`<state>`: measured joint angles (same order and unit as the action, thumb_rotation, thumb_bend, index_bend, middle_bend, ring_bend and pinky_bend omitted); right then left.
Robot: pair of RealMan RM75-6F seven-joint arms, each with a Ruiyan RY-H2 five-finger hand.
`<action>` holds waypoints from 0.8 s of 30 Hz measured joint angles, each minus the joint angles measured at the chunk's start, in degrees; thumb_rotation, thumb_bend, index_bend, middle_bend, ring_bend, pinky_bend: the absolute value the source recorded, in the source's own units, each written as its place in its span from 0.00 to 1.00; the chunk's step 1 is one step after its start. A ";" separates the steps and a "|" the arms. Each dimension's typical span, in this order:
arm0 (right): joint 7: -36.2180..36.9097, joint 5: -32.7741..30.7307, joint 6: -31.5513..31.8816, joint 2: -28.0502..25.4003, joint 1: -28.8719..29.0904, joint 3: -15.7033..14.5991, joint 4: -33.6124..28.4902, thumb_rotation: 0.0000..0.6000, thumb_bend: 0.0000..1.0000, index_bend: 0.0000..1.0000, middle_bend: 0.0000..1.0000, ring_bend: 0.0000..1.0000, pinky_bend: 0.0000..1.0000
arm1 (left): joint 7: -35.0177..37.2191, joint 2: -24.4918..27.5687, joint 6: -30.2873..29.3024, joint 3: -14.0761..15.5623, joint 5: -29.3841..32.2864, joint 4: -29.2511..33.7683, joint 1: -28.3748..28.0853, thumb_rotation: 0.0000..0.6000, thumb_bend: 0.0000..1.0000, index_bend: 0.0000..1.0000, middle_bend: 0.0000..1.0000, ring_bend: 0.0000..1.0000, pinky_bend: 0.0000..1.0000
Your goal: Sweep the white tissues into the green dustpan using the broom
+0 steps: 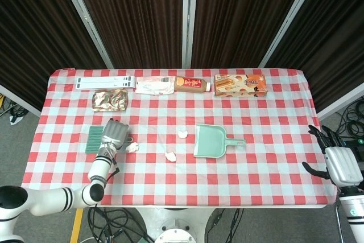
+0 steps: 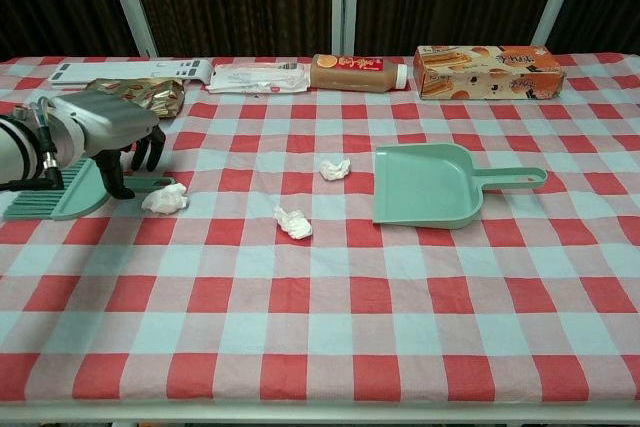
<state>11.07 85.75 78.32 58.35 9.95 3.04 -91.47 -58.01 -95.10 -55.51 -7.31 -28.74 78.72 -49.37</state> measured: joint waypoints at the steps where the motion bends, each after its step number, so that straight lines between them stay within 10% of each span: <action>1: 0.03 -0.01 -0.01 0.02 -0.03 0.00 0.04 1.00 0.12 0.03 0.18 0.02 0.09 | -0.09 0.03 0.16 0.20 0.37 -0.09 -0.21 1.00 0.24 0.41 0.43 0.33 0.26; 24: 0.20 0.06 -0.05 0.12 -0.24 0.18 -0.10 1.00 0.12 0.03 0.18 0.02 0.09 | 5.97 0.28 1.30 2.85 -2.65 -1.11 -0.95 1.00 0.34 0.52 0.52 0.40 0.31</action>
<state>11.26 85.81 78.27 58.47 9.71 3.22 -91.57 -52.04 -94.82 -54.22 -4.47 -31.40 77.60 -50.32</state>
